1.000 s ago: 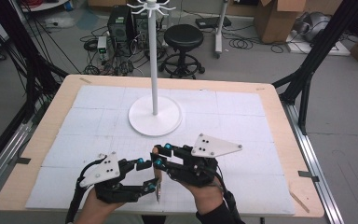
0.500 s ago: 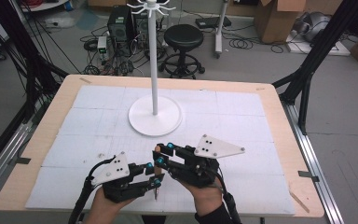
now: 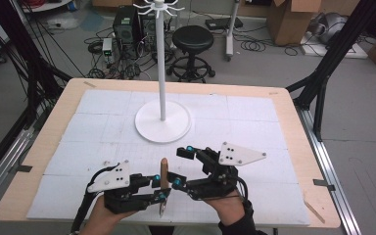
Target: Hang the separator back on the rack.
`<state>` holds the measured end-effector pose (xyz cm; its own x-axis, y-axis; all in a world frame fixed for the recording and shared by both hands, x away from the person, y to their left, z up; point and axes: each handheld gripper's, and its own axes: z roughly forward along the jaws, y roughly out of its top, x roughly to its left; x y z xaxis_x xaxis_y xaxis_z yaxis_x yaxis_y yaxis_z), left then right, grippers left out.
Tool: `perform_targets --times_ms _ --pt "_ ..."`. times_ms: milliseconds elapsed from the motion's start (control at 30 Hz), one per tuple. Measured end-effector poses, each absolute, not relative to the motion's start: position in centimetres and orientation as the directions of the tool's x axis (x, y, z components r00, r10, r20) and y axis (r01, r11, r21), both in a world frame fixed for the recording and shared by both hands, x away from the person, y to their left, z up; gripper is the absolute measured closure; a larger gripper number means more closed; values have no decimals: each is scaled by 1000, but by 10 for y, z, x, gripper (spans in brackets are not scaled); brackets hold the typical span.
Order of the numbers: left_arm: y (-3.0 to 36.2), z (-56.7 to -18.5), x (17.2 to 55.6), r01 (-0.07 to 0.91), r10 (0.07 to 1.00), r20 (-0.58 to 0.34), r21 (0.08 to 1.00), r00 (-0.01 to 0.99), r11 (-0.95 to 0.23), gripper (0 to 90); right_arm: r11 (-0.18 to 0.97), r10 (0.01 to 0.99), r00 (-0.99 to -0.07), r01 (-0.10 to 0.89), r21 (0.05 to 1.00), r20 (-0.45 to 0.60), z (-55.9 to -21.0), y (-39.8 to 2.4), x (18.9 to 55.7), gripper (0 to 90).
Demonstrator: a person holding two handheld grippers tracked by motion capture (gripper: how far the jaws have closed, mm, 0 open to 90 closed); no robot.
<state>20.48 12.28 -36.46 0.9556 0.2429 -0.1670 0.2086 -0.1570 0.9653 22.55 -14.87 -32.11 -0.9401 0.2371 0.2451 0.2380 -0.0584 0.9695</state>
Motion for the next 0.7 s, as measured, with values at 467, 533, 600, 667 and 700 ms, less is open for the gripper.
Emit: perform_targets --times_ms 467,533,600,667,700 --pt "119 -364 201 181 32 -178 968 984 -173 698 11 -113 -966 232 973 232 -330 -147 232 381" --pt "119 -364 200 180 26 -178 967 984 -181 698 27 -141 -962 232 972 233 -331 -142 232 433" --pt "118 -364 200 181 19 -181 966 983 -187 698 32 -161 -961 224 974 226 -331 -140 233 495" --pt "118 -364 200 177 10 -178 966 984 -190 698 30 -180 -959 216 976 218 -331 -138 233 539" --pt "117 -364 199 177 6 -179 966 984 -190 698 28 -187 -960 209 977 211 -330 -138 233 566"
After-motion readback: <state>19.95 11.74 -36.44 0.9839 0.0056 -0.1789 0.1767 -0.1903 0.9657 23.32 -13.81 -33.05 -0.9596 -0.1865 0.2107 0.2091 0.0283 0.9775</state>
